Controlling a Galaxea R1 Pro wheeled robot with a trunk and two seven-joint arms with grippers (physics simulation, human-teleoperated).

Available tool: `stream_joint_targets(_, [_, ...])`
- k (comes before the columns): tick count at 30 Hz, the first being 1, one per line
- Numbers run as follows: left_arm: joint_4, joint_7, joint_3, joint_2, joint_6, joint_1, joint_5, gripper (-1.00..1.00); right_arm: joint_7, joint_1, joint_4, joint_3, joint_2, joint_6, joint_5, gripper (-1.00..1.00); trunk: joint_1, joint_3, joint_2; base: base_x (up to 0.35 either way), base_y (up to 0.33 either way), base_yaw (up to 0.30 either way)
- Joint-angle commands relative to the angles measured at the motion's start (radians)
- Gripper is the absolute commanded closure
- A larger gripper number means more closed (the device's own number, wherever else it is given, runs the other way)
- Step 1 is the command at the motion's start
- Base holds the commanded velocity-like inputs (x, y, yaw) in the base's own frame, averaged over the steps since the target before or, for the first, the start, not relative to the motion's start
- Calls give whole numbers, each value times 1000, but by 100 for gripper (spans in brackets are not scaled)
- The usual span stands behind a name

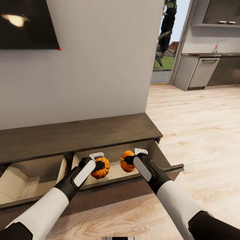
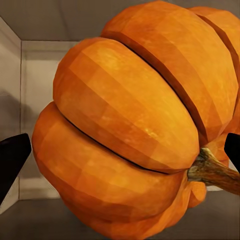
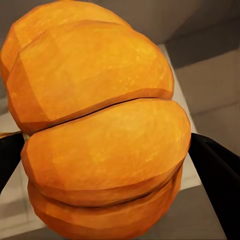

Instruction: Place each of the two pumpkins and all three candles from the living room inside a cabinet in the living room (use any cabinet), then make sure every cabinet is closed, and position the cauldron so it is next to a table in the living room.

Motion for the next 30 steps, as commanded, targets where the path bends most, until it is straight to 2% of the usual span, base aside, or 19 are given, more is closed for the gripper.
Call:
stream_joint_targets(1, [-2, 11, -5, 1, 0, -1, 9, 100, -10, -1, -1, 4, -1, 1, -10, 100, 0, -1, 0, 55, 0, 0])
stream_joint_targets(18, [-2, 11, -9, -9, 0, -1, 9, 100, -10, -1, -1, 4, -1, 1, -10, 100, 0, -1, 0, 50, 0, 0])
stream_joint_targets(28, [-2, 11, -9, -10, -1, -1, 9, 100, -10, -1, -1, 4, -2, 1, -10, 100, 4, -40, -3, 0, 0, 0])
stream_joint_targets(30, [-2, 11, -9, -10, -1, -1, 9, 100, -10, -1, -1, 4, -2, 1, -10, 100, 4, -40, -3, 0, 0, 0])
